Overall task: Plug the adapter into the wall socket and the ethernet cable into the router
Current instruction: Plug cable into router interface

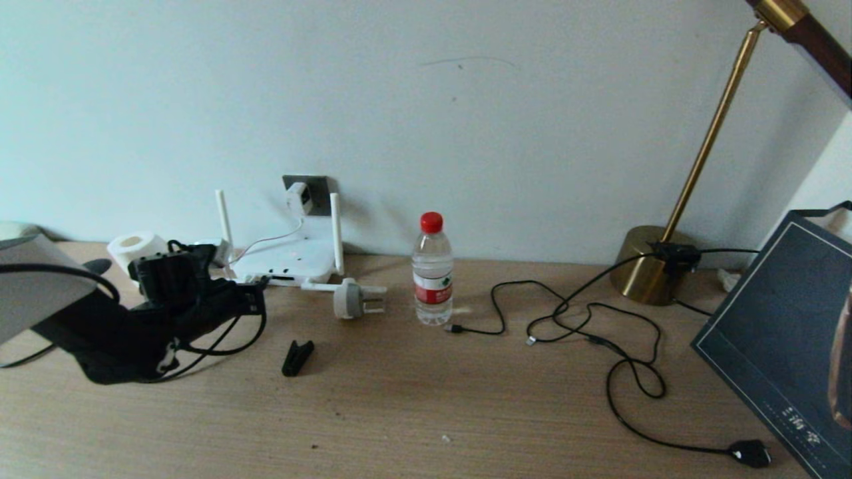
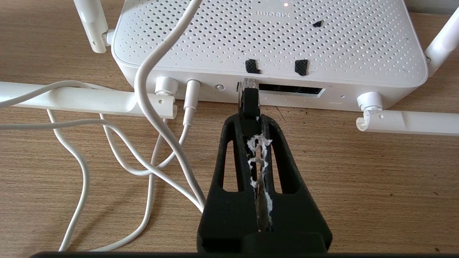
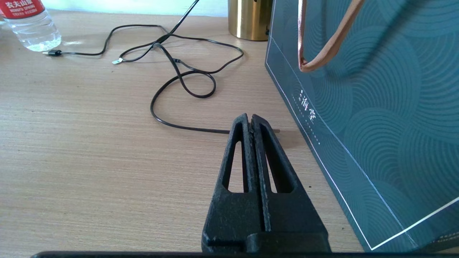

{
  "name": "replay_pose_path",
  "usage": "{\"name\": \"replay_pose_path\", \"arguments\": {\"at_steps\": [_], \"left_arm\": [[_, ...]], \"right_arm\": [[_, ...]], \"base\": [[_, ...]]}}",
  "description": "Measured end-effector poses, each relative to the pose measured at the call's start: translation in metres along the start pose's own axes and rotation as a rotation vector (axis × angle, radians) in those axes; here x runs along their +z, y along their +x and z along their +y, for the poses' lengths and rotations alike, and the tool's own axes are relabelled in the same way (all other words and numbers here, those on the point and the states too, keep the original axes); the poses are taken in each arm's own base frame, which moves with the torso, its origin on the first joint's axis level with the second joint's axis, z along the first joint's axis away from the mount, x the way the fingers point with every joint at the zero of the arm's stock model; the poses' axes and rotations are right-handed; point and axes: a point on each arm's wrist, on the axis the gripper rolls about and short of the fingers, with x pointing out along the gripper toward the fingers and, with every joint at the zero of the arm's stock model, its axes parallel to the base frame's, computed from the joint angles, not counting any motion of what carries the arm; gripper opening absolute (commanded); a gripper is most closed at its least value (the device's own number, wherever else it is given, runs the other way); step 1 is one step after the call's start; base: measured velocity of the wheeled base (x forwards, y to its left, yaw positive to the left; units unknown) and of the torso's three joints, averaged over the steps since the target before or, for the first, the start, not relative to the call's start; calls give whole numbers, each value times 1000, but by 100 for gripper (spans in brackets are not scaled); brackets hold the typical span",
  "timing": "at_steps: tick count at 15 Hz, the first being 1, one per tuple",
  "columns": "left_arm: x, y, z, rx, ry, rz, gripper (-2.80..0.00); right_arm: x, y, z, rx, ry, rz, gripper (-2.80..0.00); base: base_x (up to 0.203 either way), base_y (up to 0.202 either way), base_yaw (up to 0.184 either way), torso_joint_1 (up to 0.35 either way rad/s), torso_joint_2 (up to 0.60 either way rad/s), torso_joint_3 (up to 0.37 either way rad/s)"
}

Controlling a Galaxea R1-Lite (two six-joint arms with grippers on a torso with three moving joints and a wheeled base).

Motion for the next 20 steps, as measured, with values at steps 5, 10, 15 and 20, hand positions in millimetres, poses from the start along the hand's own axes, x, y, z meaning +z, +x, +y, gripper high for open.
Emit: {"name": "replay_pose_path", "arguments": {"at_steps": [5,10,15,20], "left_arm": [[-2,4,0,-1,-1,3,-280],[-3,6,0,-1,0,1,-280],[-3,7,0,-3,1,1,-280],[-3,7,-1,-5,1,0,-280]], "right_arm": [[0,0,0,0,0,0,-280],[0,0,0,-1,-1,0,-280],[0,0,0,0,0,0,-280],[0,0,0,0,0,0,-280]], "base": [[0,0,0,0,0,0],[0,0,0,0,0,0],[0,0,0,0,0,0],[0,0,0,0,0,0]]}}
